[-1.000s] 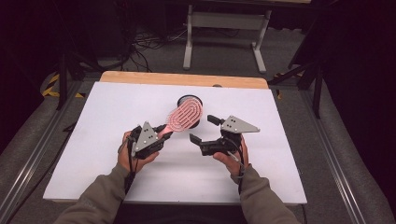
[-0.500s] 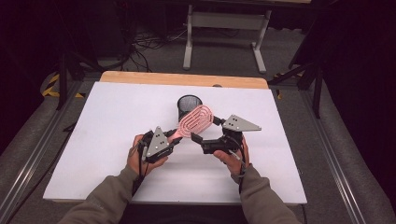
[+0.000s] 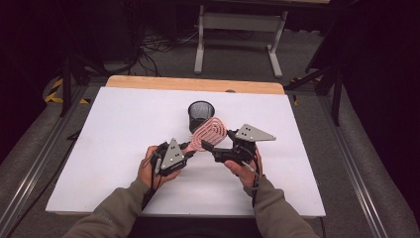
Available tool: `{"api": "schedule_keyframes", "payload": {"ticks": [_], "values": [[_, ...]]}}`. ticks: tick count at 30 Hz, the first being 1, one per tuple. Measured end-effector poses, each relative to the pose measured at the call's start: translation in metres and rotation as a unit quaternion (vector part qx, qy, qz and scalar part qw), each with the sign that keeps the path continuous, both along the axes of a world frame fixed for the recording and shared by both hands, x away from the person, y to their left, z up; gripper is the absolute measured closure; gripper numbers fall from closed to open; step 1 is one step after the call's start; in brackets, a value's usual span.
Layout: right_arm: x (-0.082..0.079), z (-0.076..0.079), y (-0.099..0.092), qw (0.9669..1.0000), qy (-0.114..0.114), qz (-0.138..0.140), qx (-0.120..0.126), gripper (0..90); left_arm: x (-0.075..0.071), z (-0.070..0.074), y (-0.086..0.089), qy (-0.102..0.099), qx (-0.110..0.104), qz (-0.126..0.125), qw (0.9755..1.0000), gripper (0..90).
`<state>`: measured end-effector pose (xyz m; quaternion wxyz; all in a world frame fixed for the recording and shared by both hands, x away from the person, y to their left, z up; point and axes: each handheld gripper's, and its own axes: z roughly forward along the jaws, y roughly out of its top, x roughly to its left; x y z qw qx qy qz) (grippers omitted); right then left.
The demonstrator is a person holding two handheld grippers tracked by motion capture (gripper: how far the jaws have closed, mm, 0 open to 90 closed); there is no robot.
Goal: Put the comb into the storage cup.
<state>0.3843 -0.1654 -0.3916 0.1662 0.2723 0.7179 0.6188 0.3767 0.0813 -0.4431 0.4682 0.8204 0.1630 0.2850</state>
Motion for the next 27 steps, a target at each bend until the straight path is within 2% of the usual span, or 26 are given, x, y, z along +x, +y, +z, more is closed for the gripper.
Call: {"api": "schedule_keyframes", "payload": {"ticks": [6, 13, 18, 27], "values": [[0.000, -0.002, -0.003, 0.9998, 0.004, -0.013, 0.016, 55.1, 0.000, -0.003, -0.002, -0.002, 0.010, 0.008, 0.9999, 69.3], [-0.002, -0.003, -0.003, 0.9997, 0.006, -0.009, 0.020, 59.9, 0.001, -0.007, -0.005, 0.000, 0.016, 0.009, 0.9998, 69.2], [-0.009, -0.002, 0.001, 0.9999, -0.008, 0.002, 0.014, 63.0, 0.001, -0.008, -0.006, 0.001, 0.019, 0.008, 0.9998, 69.1], [-0.011, -0.002, 0.000, 0.9998, -0.016, 0.006, 0.012, 63.5, 0.001, -0.007, -0.005, 0.006, 0.013, 0.002, 0.9999, 68.5]]}}
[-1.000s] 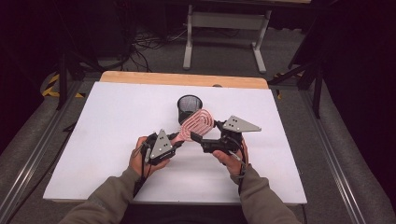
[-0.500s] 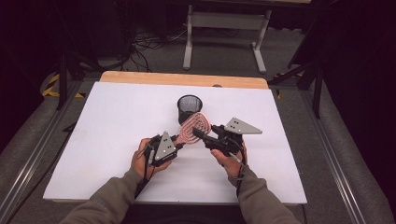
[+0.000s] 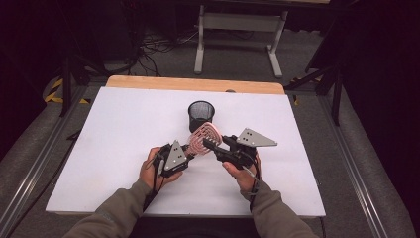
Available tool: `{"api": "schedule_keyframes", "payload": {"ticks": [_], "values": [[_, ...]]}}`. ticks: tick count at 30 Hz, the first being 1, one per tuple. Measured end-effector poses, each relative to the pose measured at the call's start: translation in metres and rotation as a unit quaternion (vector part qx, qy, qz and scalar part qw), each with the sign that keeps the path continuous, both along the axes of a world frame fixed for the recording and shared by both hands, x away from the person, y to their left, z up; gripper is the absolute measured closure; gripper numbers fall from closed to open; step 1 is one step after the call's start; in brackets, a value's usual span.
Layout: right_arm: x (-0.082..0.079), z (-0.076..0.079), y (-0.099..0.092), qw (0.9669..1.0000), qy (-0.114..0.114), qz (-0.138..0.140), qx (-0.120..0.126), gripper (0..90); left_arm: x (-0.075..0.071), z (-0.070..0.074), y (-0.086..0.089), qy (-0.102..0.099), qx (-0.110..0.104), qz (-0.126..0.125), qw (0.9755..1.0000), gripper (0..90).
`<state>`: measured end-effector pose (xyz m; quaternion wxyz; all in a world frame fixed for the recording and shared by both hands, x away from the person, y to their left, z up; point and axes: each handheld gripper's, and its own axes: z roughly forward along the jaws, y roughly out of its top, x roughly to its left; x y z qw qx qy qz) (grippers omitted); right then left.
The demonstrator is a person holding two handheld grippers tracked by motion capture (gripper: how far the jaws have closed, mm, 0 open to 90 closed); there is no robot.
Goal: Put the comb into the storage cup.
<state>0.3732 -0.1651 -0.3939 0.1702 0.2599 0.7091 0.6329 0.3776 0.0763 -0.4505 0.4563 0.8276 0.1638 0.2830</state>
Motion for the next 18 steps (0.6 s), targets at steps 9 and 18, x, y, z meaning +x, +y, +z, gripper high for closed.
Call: {"api": "schedule_keyframes", "payload": {"ticks": [9, 18], "values": [[-0.0029, 0.0018, -0.0002, 0.9997, -0.016, 0.010, -0.014, 63.6, -0.0003, 0.0002, 0.0001, 0.005, 0.000, -0.008, 1.0000, 64.6], [-0.0054, 0.0046, -0.0023, 0.9993, -0.026, 0.013, -0.024, 63.8, 0.0033, -0.0014, 0.0049, 0.009, -0.009, -0.012, 0.9998, 45.9]]}}
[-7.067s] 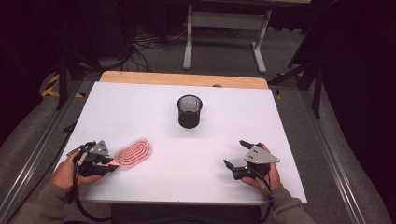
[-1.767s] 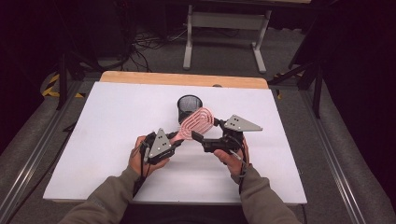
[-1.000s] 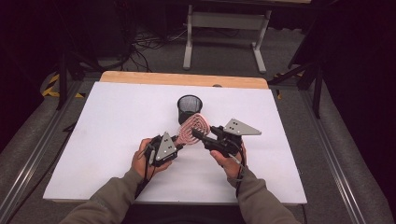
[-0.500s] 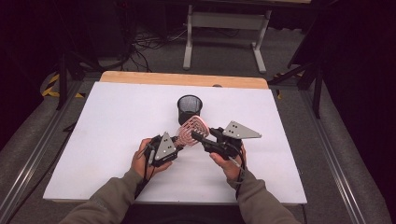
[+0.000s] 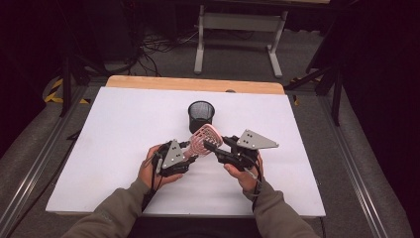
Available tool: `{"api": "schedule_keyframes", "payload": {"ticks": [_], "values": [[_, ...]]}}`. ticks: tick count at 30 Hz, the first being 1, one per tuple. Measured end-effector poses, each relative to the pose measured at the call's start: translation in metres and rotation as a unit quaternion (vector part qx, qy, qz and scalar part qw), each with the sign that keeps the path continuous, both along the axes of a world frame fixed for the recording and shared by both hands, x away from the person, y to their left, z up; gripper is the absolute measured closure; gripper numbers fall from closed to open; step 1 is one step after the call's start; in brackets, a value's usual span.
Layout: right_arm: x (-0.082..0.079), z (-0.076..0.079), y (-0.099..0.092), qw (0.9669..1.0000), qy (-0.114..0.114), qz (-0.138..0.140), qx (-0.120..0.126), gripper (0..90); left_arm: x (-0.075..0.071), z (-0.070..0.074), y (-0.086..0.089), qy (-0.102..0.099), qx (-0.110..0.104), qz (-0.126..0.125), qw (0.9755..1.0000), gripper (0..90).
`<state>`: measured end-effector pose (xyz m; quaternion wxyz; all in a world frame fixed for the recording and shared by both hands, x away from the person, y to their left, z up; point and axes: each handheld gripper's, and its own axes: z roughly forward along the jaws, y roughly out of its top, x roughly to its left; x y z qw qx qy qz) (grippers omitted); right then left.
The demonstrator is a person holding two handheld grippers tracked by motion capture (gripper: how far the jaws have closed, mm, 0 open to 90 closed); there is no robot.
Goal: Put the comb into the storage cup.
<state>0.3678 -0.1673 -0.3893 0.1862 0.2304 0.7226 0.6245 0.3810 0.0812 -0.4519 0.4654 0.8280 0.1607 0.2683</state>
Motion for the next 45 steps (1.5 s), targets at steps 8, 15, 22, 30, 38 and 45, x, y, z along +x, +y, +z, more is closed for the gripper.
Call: {"api": "schedule_keyframes", "payload": {"ticks": [8, 15, 22, 30, 38, 45], "values": [[-0.001, 0.003, -0.004, 0.9999, -0.007, -0.009, -0.008, 63.9, 0.004, -0.004, 0.010, 0.013, -0.023, -0.015, 0.9995, 23.7], [-0.001, 0.005, -0.008, 0.9996, -0.015, -0.019, -0.014, 63.9, 0.005, -0.005, 0.017, 0.019, -0.029, -0.029, 0.9990, 12.6], [-0.001, 0.006, -0.011, 0.9993, -0.020, -0.024, -0.018, 64.0, 0.002, -0.001, 0.035, 0.017, -0.046, -0.037, 0.9981, 7.6], [-0.002, 0.009, -0.015, 0.9992, -0.023, -0.027, -0.019, 64.0, -0.005, 0.002, 0.068, 0.002, -0.079, -0.024, 0.9966, 6.0], [-0.003, 0.012, -0.019, 0.9991, -0.026, -0.030, -0.014, 64.0, -0.013, -0.006, 0.093, 0.011, -0.088, -0.004, 0.9961, 7.1], [-0.004, 0.014, -0.021, 0.9989, -0.030, -0.033, -0.018, 64.0, -0.028, -0.007, 0.112, 0.022, -0.092, 0.005, 0.9955, 6.1]]}}
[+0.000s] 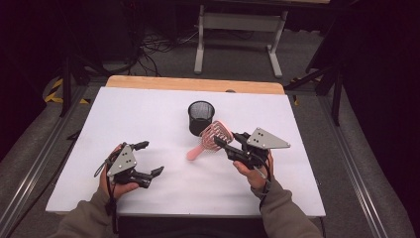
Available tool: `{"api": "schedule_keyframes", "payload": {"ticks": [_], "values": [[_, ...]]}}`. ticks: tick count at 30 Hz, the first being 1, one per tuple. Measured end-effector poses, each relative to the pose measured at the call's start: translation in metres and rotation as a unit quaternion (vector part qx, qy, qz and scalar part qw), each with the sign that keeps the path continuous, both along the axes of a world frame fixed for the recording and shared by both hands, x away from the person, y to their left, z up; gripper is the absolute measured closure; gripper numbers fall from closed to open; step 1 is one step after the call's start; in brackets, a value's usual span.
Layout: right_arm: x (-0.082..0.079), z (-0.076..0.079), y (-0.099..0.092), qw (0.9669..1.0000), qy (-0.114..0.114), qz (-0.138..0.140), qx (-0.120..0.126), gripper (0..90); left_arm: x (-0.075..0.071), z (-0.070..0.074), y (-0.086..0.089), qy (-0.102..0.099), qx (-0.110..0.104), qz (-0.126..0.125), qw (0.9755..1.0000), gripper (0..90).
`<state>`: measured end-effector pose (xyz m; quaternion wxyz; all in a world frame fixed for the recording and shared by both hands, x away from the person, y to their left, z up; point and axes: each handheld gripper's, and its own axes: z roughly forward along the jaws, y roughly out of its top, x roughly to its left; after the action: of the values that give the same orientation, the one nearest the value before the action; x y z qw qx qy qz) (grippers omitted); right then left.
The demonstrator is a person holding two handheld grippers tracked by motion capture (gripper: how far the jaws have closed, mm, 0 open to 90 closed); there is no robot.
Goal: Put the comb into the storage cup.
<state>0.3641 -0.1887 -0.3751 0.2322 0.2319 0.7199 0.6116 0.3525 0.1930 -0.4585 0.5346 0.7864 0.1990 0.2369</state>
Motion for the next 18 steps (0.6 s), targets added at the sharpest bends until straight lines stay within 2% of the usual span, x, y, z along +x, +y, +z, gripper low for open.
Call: {"api": "schedule_keyframes", "payload": {"ticks": [3, 8, 14, 16, 18], "values": [[0.000, 0.001, -0.001, 1.0000, -0.001, -0.002, 0.002, 64.0, -0.004, -0.001, 0.009, 0.002, 0.000, 0.005, 1.0000, 5.8], [-0.001, 0.003, -0.003, 1.0000, -0.003, -0.002, 0.003, 64.0, -0.010, -0.002, 0.018, -0.001, -0.018, 0.013, 0.9998, 4.5], [-0.001, 0.005, -0.001, 1.0000, -0.006, 0.000, 0.003, 64.0, -0.011, -0.005, 0.022, 0.006, -0.011, 0.011, 0.9999, 3.0], [-0.001, 0.005, -0.001, 1.0000, -0.006, -0.002, -0.001, 64.0, -0.012, -0.004, 0.024, 0.004, -0.006, 0.014, 0.9999, 3.1], [0.000, 0.007, 0.000, 1.0000, -0.008, -0.003, 0.000, 64.0, -0.013, -0.003, 0.026, 0.000, -0.011, 0.022, 0.9997, 3.4]]}}
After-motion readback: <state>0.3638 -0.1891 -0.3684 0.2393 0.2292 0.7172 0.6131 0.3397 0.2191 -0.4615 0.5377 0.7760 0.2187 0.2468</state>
